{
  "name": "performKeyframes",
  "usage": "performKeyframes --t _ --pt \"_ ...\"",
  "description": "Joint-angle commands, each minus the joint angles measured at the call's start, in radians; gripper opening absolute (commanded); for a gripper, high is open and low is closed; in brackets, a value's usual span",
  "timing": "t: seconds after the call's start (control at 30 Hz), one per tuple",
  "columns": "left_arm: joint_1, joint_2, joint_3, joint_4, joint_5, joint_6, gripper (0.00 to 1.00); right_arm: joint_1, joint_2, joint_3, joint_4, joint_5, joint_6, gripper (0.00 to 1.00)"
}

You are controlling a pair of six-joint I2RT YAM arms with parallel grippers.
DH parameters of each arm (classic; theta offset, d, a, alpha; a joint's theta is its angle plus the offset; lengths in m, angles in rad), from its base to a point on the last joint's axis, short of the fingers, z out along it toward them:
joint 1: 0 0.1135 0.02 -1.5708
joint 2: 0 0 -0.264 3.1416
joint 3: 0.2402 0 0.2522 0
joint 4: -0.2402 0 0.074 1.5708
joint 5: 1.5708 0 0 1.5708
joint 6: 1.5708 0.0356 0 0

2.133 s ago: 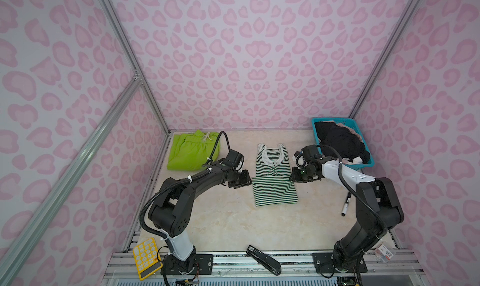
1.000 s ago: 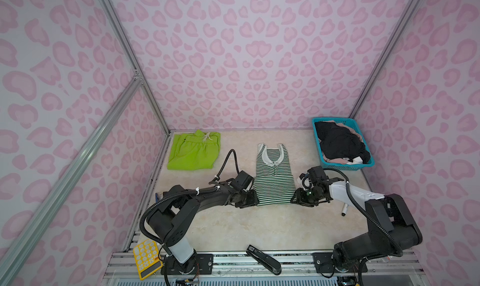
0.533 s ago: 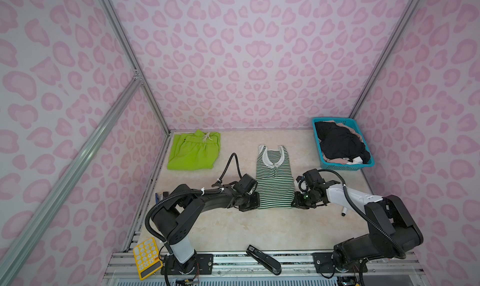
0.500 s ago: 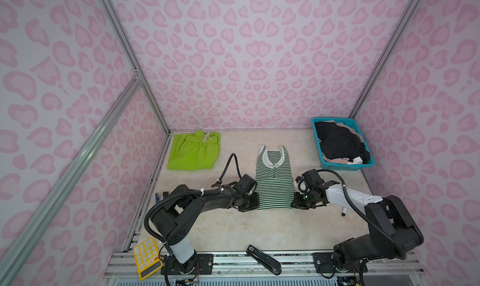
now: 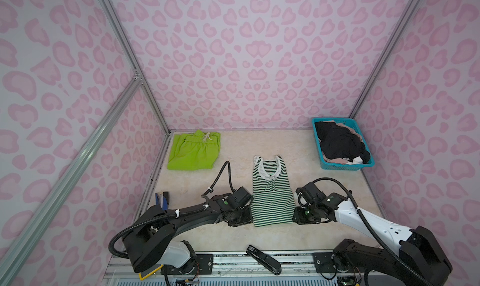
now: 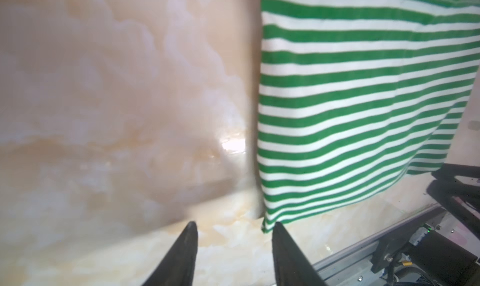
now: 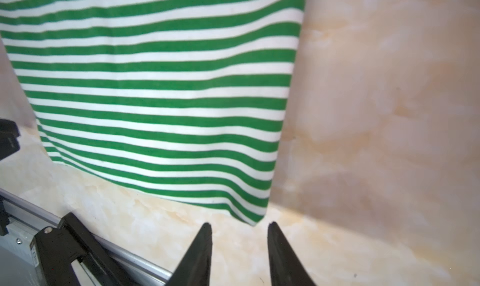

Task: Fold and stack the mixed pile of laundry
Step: 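Grasp the near folded edge with both grippers and lift it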

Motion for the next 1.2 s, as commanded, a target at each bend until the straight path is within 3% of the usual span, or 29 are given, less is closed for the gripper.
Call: performKeyframes --t 0.0,0.2,0.53,0.9,1.07,1.17 --pt "0.0 -0.024 -0.028 0.003 -0.015 -0.021 0.53 0.0 -0.033 -0.027 -0.028 0.043 0.041 0.46" --pt "-0.011 0.004 -0.069 0.172 0.091 -0.024 0.53 -0.008 0.003 -0.042 0.047 -0.007 0.052 0.49" --pt "-0.021 0.05 -0.128 0.318 0.131 -0.058 0.5 -0.017 0.107 -0.039 0.133 -0.036 0.038 0.42" --pt "-0.041 0.089 -0.125 0.323 0.141 -0.086 0.24 -0.017 0.098 -0.066 0.12 -0.002 0.024 0.25" --pt "-0.042 0.106 -0.116 0.313 0.13 -0.107 0.07 -0.016 0.099 -0.083 0.127 0.002 0.016 0.16" --pt "-0.044 0.098 -0.106 0.281 0.123 -0.108 0.04 -0.003 0.082 -0.084 0.102 0.003 0.016 0.09"
